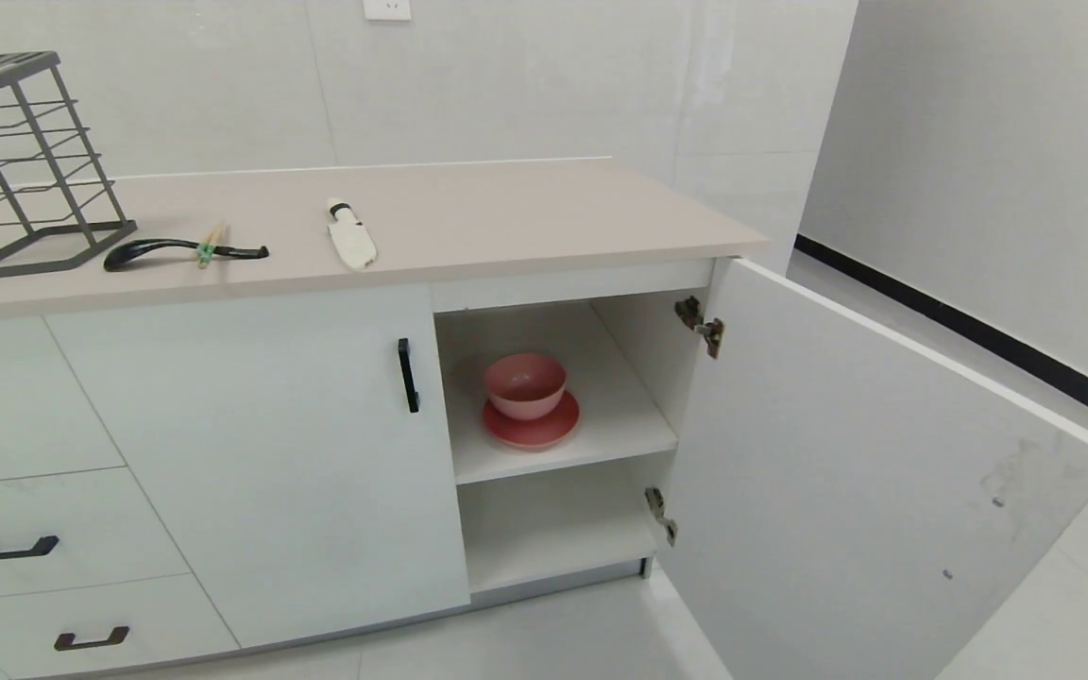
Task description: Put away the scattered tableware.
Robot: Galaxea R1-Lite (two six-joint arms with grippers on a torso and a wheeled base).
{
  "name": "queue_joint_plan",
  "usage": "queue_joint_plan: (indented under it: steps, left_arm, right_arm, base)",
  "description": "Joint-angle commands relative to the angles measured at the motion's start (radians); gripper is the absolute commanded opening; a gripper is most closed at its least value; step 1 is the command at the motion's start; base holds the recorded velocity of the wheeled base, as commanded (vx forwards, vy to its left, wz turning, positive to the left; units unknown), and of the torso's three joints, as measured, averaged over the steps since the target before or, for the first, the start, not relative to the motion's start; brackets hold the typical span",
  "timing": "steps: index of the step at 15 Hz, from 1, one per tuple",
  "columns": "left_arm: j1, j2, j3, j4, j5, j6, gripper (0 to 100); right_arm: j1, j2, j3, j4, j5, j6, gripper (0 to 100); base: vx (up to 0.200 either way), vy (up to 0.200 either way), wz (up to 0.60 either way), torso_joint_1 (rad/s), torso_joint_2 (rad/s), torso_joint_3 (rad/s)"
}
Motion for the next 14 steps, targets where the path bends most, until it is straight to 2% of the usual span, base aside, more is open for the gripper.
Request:
queue_joint_plan:
  steps: [1, 9, 14]
  left_arm:
    - [0.001, 0.000, 0.000, -0.003, 0.000, -0.005, 100]
    - [0.001, 0.000, 0.000, -0.003, 0.000, -0.008, 100]
    - [0.001, 0.000, 0.000, -0.003, 0.000, -0.012, 100]
  right_arm:
    - [0.000, 0.001, 0.000, 0.000, 0.000, 0.000, 100]
    - [0.000, 0.001, 0.000, 0.000, 0.000, 0.000, 100]
    - [0.000, 0.001, 0.000, 0.005, 0.012, -0.009, 100]
  base:
    - [0.000, 0.000, 0.00, 0.000, 0.00, 0.000]
    - [-0.200, -0.200, 0.00, 0.002, 0.00, -0.001]
    - [0.000, 0.000, 0.00, 0.000, 0.00, 0.000]
